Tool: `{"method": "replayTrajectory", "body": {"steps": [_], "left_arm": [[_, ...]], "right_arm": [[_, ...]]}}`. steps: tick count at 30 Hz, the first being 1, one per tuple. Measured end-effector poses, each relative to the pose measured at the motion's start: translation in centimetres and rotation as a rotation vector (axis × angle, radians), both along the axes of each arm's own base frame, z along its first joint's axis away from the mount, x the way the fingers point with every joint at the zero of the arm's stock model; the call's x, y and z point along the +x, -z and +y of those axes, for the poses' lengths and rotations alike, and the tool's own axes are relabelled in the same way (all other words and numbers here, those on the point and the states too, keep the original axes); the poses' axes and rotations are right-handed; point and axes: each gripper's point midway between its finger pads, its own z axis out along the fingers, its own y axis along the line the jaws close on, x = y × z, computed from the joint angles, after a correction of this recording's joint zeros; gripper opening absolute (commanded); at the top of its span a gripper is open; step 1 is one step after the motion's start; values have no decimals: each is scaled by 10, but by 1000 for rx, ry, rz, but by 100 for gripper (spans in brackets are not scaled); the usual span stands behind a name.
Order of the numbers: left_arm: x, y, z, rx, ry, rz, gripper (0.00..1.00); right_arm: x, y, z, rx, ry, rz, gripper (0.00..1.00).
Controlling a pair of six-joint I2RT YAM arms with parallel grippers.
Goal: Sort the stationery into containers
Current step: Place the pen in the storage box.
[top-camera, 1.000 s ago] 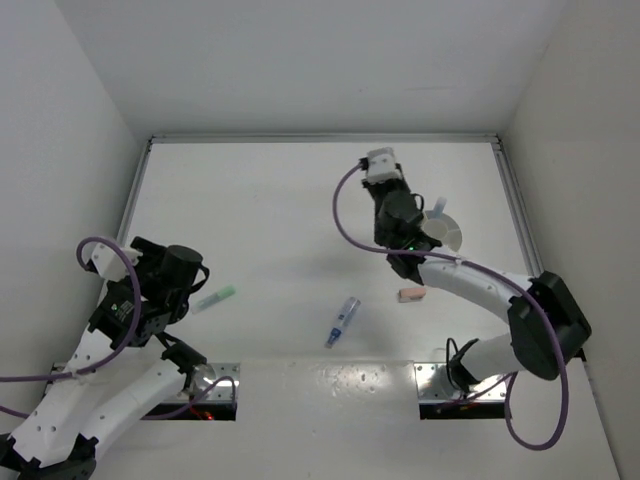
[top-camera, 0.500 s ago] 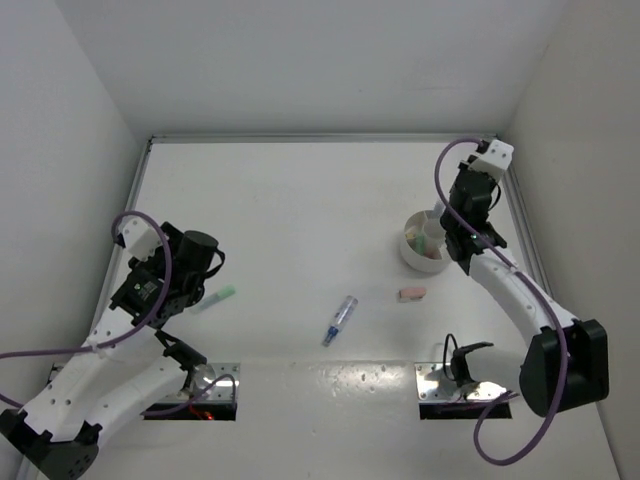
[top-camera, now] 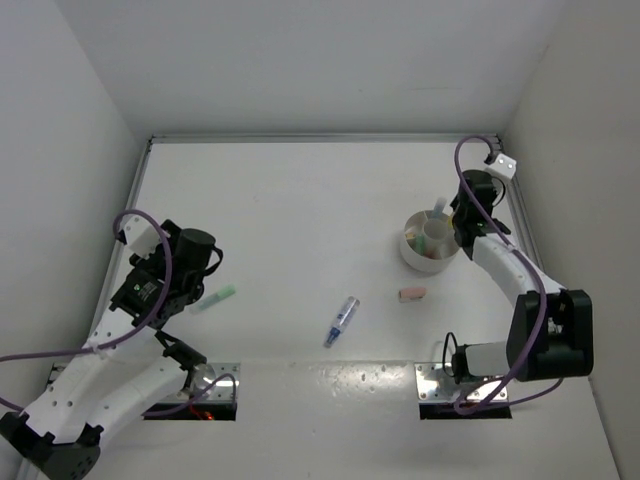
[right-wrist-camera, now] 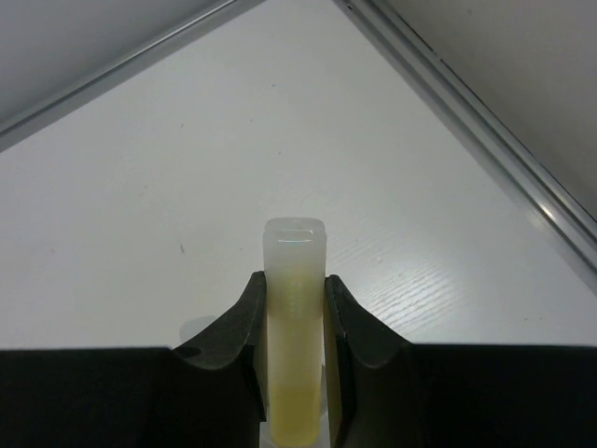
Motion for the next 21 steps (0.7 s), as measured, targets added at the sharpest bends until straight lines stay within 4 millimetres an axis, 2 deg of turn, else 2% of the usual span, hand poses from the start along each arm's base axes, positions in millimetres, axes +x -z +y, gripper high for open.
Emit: {"method": "replayTrajectory", "body": {"steps": [8, 18, 21], "left_arm": [[0, 0, 0, 3, 5, -2, 61], [1, 1, -1, -2, 9, -1, 61], [1, 1, -2, -5, 12, 0, 61]], "right_arm": [[14, 5, 8, 21, -44, -24, 0], [24, 0, 11, 24, -61, -81, 0], [23, 5, 11, 21, -62, -77, 0]]}}
